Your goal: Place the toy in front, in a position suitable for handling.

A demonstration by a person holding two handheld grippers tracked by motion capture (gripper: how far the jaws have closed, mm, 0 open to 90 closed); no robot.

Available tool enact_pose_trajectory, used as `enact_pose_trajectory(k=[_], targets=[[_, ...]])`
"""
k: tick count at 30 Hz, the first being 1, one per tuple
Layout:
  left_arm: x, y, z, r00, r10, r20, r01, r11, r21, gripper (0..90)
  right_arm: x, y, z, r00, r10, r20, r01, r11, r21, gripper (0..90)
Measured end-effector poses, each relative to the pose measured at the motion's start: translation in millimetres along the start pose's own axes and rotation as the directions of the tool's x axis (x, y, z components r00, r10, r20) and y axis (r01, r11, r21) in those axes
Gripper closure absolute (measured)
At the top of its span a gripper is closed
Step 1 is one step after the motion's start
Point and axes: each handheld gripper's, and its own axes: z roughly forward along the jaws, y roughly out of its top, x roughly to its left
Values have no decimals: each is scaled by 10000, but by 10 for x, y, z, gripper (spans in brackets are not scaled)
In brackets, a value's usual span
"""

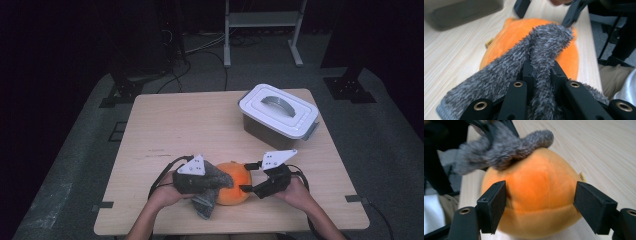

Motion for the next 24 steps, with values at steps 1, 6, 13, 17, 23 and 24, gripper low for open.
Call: enact_pose_trajectory(k=[1,6,13,17,23,24], targets=[[37,-30,-24,9997,-225,-126,224,9997,-69,788,-2,5,-31,10000,63,-35,-63,9999,-89,260],[97,-70,-74,9976,-520,-466,512,9985,-168,787,62,26,-101,9991,-230,-364,223,9996,-186,247],[41,-6,-66,9985,-276,-479,268,9995,-171,786,92,52,124,9975,-556,431,535,9973,503,299],[-4,76,-75,9985,-10,-543,-2,9998,-224,786,121,58,118,9945,-807,668,770,9954,563,372],[-101,202,-19,9983,445,-365,-456,9985,-302,786,175,72,128,9900,-1157,811,1099,9913,726,435],[-87,185,-10,9987,360,-349,-370,9989,-284,786,175,62,123,9903,-1138,800,1078,9912,764,448]])
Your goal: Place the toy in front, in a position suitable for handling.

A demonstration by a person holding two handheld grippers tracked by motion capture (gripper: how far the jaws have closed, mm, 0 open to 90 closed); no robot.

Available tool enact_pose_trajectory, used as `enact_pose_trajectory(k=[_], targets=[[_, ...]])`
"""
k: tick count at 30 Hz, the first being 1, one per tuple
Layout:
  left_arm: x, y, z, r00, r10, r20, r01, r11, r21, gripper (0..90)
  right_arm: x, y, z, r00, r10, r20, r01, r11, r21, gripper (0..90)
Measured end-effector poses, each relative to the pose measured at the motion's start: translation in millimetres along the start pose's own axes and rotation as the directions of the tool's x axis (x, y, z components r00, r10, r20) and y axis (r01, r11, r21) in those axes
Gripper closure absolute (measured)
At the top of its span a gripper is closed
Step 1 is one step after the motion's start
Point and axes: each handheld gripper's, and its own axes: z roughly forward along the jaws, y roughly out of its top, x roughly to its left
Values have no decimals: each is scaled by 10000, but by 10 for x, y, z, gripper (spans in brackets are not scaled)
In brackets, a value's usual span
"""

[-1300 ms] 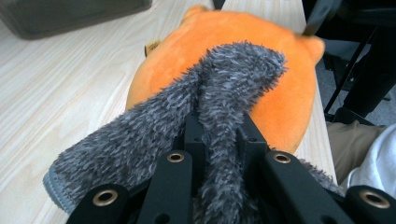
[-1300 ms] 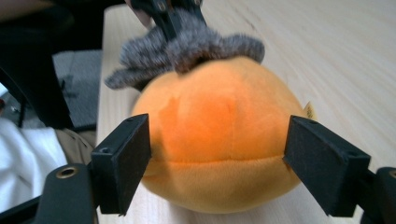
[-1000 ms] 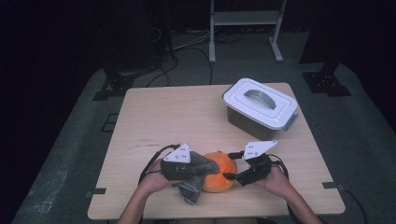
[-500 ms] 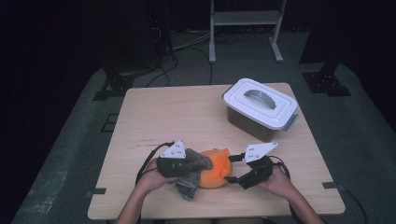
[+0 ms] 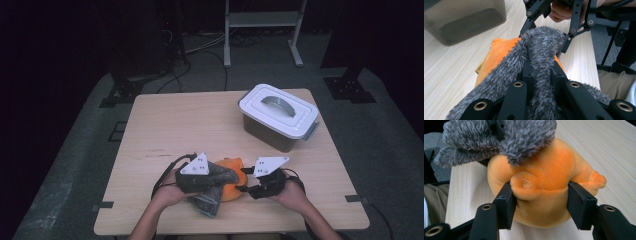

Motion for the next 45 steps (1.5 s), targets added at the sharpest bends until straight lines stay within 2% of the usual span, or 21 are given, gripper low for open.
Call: enact_pose_trajectory(k=[2,3,4,6,9,12,16,18,22,25,26,27,29,31,34,35,36,38,41,45], targets=[[12,-14,-2,10000,0,-90,1,9999,147,787,-10,-7,-1,10000,55,-59,-56,10000,-31,455],[58,-56,-24,9998,-78,-209,84,9996,285,787,-40,-25,-10,9993,301,-223,-304,9994,-137,468],[58,-56,-24,9998,-78,-209,84,9996,285,787,-40,-25,-10,9993,301,-223,-304,9994,-137,468],[125,-120,-81,9987,-191,-476,218,9981,576,786,-65,-47,-12,9979,541,-352,-551,9981,-287,473],[130,-142,-103,9988,-251,-420,272,9984,498,786,-63,-43,-10,9979,560,-336,-571,9978,-331,475],[94,-91,-81,9993,-41,-375,60,9987,507,787,-37,-23,-3,9987,457,-204,-463,9984,-310,486],[-5,71,-51,9988,432,-249,-424,9986,324,787,0,28,9,9995,298,52,-297,9992,-276,488],[-43,118,-30,9986,512,-131,-510,9986,122,787,22,33,25,9997,241,32,-240,9993,-298,487],[-65,139,7,9981,613,-78,-611,9978,239,786,62,55,58,10000,-11,37,12,9998,-213,487],[10,65,-4,9994,264,-205,-258,9992,318,786,18,5,50,9998,74,-186,-78,9997,-213,505],[10,65,-4,9994,264,-205,-258,9992,318,786,0,-11,45,9996,114,-250,-119,9997,-210,509],[67,5,-30,9995,-62,-319,71,9996,258,786,-18,-30,38,9993,228,-297,-235,9995,-230,513],[97,-28,-48,9991,-140,-402,153,9994,315,786,-40,-52,30,9992,232,-313,-238,9995,-197,516],[161,-104,-91,9974,-471,-550,487,9984,278,786,-47,-62,26,9991,259,-344,-266,9995,-186,515],[211,-174,-128,9956,-701,-615,719,9970,285,786,-62,-77,24,9986,319,-431,-329,9992,-217,508],[219,-198,-128,9953,-828,-503,841,9962,246,786,-68,-80,24,9983,334,-472,-346,9991,-238,489],[209,-216,-104,9958,-849,-356,858,9960,255,786,-75,-77,23,9965,490,-675,-507,9985,-227,404],[203,-217,-95,9961,-823,-316,831,9962,261,786,-100,-82,8,9938,693,-870,-722,9969,-308,342],[179,-215,-75,9975,-712,-33,712,9969,325,786,-135,-95,-39,9889,905,-1178,-958,9946,-398,321],[146,-213,-61,9977,-610,306,597,9973,424,786,-125,-88,-88,9856,883,-1445,-982,9932,-627,308]])
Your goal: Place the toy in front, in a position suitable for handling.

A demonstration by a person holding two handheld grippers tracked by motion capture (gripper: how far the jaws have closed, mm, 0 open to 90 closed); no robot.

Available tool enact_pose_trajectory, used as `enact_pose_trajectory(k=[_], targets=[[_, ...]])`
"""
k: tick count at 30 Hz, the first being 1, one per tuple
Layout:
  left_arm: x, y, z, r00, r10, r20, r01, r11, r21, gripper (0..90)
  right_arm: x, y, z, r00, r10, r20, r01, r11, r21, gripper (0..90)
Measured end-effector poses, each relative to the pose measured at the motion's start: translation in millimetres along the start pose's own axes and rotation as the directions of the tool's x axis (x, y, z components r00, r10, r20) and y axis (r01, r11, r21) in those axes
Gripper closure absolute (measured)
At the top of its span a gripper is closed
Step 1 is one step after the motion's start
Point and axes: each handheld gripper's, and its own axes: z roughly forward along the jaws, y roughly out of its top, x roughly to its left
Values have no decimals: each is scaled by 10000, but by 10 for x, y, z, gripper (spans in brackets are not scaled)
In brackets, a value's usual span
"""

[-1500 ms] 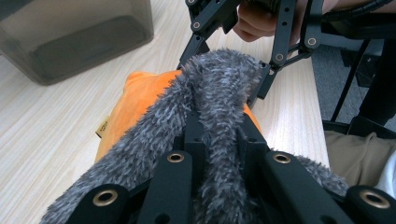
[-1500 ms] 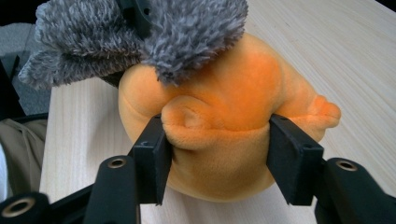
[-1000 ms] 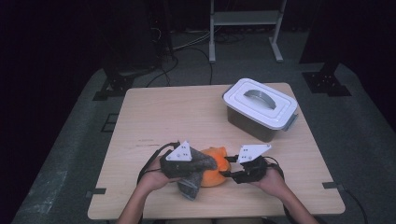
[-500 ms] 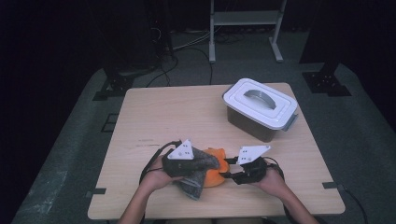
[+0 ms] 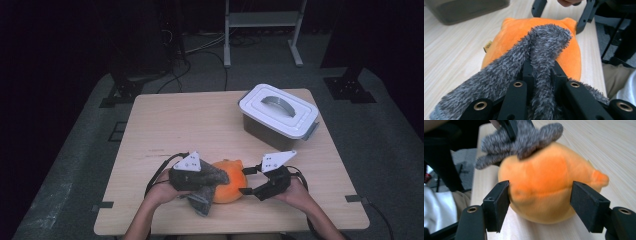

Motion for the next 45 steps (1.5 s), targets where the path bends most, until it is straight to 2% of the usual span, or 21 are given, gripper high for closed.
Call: enact_pose_trajectory(k=[7,9,10,11,12,17,18,20,23,24,26,27,28,29,30,31,35,36,37,40,45], targets=[[-41,6,24,9988,37,481,-43,9999,126,785,47,34,47,9993,-260,278,255,9995,172,284],[-56,8,30,9982,84,586,-92,9998,148,785,54,35,60,9996,-32,279,30,10000,75,306],[-58,6,32,9980,85,623,-93,9999,130,785,98,27,92,9986,-249,473,242,9996,155,380],[-53,4,31,9980,71,633,-77,9999,95,785,98,27,92,9986,-249,473,242,9996,155,380],[-27,3,5,9979,43,640,-45,10000,37,785,157,26,113,9952,-603,766,573,9975,405,444],[43,-47,-78,9992,-161,376,163,9998,-63,785,166,-9,90,9949,-676,753,640,9968,486,481],[91,-92,-128,9990,-433,142,434,9990,-83,785,153,-37,66,9950,-694,718,653,9961,587,485],[115,-122,-155,9981,-606,53,606,9981,-115,784,139,-63,44,9961,-589,658,548,9966,621,485],[116,-136,-131,9975,-684,165,687,9975,-171,784,137,-81,36,9967,-589,552,552,9963,665,476],[109,-135,-105,9976,-657,214,658,9978,-62,784,137,-78,34,9974,-542,480,509,9963,689,453],[106,-142,-87,9977,-643,228,643,9979,16,784,117,-34,2,9987,-442,266,425,9972,607,338],[106,-142,-87,9977,-643,228,643,9979,16,784,117,-34,2,9987,-442,266,425,9972,607,338],[100,-149,-88,9978,-571,347,571,9984,8,784,63,0,-71,9999,-35,95,36,10000,-68,325],[100,-149,-88,9978,-571,347,571,9984,8,784,63,0,-71,9999,-35,95,36,10000,-68,325],[83,-144,-77,9973,-481,561,481,9988,3,783,27,29,-111,9995,201,248,-190,9988,-450,283],[75,-136,-69,9966,-432,703,432,9991,19,783,12,42,-116,9983,347,477,-325,9983,-475,271],[45,-108,-36,9939,-320,1052,326,9995,-39,783,-13,35,-38,9969,504,612,-493,9986,-205,265],[34,-100,-28,9933,-308,1117,318,9995,-66,783,21,18,66,9977,238,636,-254,9994,246,235],[29,-96,-25,9931,-308,1129,319,9995,-78,783,21,18,66,9977,238,636,-254,9994,246,235],[68,-119,-56,9927,-445,1124,464,9988,-138,783,123,18,124,9928,-491,1097,427,9973,599,311],[140,-189,-122,9934,-734,882,756,9969,-226,783,124,-30,103,9933,-552,1010,493,9970,598,341]])
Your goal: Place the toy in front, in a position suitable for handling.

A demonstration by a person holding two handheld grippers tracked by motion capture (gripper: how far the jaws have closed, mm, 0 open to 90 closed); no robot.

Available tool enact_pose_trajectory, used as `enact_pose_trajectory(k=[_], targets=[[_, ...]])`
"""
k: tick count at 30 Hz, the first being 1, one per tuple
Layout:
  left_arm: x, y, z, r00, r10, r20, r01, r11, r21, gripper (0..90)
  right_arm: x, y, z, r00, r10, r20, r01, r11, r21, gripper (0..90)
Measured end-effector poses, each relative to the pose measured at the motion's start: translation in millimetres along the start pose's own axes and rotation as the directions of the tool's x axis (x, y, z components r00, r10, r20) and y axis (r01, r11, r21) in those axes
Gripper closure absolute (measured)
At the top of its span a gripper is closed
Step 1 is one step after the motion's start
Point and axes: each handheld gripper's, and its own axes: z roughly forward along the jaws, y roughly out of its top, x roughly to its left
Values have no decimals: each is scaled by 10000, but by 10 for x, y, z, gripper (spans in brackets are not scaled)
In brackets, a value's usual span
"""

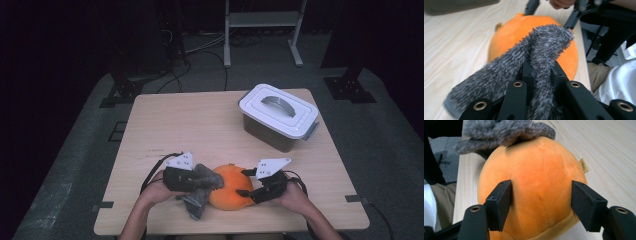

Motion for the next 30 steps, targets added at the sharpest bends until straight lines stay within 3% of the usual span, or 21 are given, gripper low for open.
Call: enact_pose_trajectory(k=[3,6,8,10,11,13,20,24,30], targets=[[44,-53,-55,9990,-311,-321,311,9995,0,782,-4,-29,-25,10000,-12,-40,12,10000,36,341],[31,-30,-45,9989,-303,-355,300,9995,-100,783,-1,-26,-24,10000,0,-31,0,10000,52,342],[0,25,-30,9992,-127,-373,119,9997,-229,783,6,-13,-19,10000,5,-1,-5,9999,114,342],[-57,111,3,10000,45,-86,-51,9975,-698,783,17,-4,-16,10000,-43,24,43,9999,97,343],[-81,143,27,9999,169,-7,-169,9974,-694,783,35,3,-14,10000,-85,2,85,9999,71,345],[-106,167,77,9991,405,-140,-409,9987,-288,782,55,14,-10,9997,-246,28,246,9996,106,346],[-15,27,40,9996,-140,-236,142,9999,76,782,36,-4,-37,9995,-33,-324,30,9999,-111,366],[-50,48,71,9998,97,-172,-92,9996,284,783,18,14,-47,9990,9,-446,-14,9999,-111,335],[-65,47,88,9994,336,21,-336,9988,355,783,-148,47,-92,9970,664,-397,-683,9965,-477,262]])
